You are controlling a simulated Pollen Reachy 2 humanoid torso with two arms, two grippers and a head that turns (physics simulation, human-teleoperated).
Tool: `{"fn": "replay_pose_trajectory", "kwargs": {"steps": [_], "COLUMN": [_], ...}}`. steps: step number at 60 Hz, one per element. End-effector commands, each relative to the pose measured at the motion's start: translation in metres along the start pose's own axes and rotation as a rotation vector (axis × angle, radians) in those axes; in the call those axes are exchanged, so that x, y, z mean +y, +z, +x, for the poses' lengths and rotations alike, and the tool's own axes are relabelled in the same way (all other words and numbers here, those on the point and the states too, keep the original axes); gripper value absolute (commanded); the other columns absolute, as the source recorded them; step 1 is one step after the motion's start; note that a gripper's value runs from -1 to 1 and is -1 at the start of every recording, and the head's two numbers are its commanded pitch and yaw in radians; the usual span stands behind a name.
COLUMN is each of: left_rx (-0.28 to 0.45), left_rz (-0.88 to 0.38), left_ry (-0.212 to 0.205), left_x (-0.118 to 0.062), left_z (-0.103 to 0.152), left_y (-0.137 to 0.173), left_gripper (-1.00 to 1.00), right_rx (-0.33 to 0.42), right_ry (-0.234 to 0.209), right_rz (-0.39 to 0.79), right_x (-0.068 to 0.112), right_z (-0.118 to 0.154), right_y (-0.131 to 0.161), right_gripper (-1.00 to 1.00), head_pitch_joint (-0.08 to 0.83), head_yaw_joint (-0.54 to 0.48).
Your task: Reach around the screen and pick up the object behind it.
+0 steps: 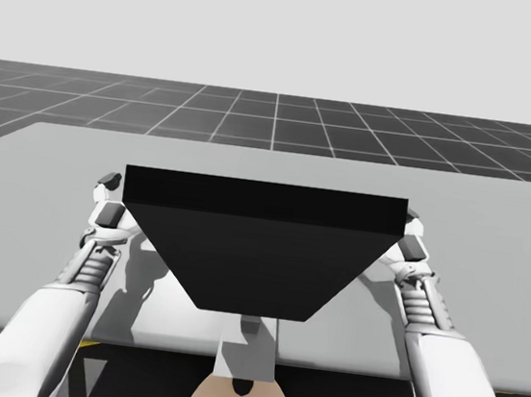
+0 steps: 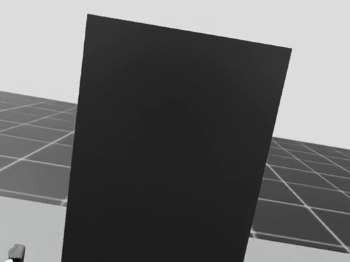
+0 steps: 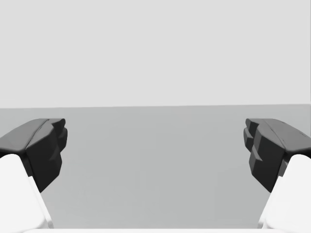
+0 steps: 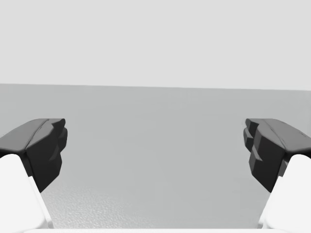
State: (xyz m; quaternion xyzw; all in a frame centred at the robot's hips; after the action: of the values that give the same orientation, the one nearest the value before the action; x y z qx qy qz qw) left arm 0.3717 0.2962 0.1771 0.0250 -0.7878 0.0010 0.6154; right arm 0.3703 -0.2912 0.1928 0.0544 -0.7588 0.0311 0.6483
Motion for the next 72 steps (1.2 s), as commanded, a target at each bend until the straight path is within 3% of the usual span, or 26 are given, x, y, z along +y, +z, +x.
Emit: {"fn": "replay_pose_trajectory", "kwargs": {"steps": [1, 7, 9, 11, 15, 20, 26, 44, 51, 62, 72], "left_rx": [0.010, 0.064, 0.092, 0.112, 0.175, 0.218, 0.208, 0.163, 0.131, 0.109, 0.147], "left_rz": [-0.003, -0.033, -0.044, -0.054, -0.097, -0.154, -0.301, -0.712, -0.838, -0.974, -1.011], "left_ry": [0.000, 0.012, -0.005, -0.001, -0.010, -0.006, 0.006, -0.037, -0.016, -0.011, -0.028], "left_x": [0.000, 0.001, 0.001, 0.001, 0.000, -0.004, -0.010, -0.034, -0.041, -0.050, -0.056], "left_z": [0.000, -0.001, -0.003, -0.005, -0.008, -0.009, -0.006, 0.001, 0.008, 0.016, 0.012], "left_y": [0.000, -0.001, -0.001, -0.001, -0.001, 0.001, 0.009, 0.041, 0.054, 0.071, 0.075], "left_gripper": [-1.00, -1.00, -1.00, -1.00, -1.00, -1.00, -1.00, -1.00, -1.00, -1.00, -1.00], "right_rx": [0.005, 0.014, 0.039, 0.067, 0.095, 0.111, 0.086, -0.002, -0.040, -0.023, 0.075], "right_ry": [0.037, 0.031, 0.032, 0.009, 0.035, 0.020, -0.029, 0.011, 0.017, 0.030, 0.014], "right_rz": [-0.003, 0.062, 0.090, 0.131, 0.154, 0.210, 0.358, 0.734, 0.839, 0.944, 0.955], "right_x": [0.002, 0.006, 0.006, 0.007, 0.009, 0.013, 0.022, 0.053, 0.062, 0.071, 0.071], "right_z": [-0.001, 0.000, -0.002, -0.004, -0.008, -0.010, -0.006, 0.001, 0.002, -0.001, -0.006], "right_y": [0.003, 0.005, 0.005, 0.005, 0.006, 0.007, 0.014, 0.043, 0.054, 0.066, 0.068], "right_gripper": [-1.00, -1.00, -1.00, -1.00, -1.00, -1.00, -1.00, -1.00, -1.00, -1.00, -1.00], "head_pitch_joint": [0.009, 0.010, 0.010, 0.012, 0.017, 0.021, 0.027, 0.041, 0.044, 0.052, 0.060], "head_yaw_joint": [-0.01, -0.01, -0.01, -0.01, -0.01, -0.01, -0.01, -0.02, -0.02, -0.03, -0.03]}}
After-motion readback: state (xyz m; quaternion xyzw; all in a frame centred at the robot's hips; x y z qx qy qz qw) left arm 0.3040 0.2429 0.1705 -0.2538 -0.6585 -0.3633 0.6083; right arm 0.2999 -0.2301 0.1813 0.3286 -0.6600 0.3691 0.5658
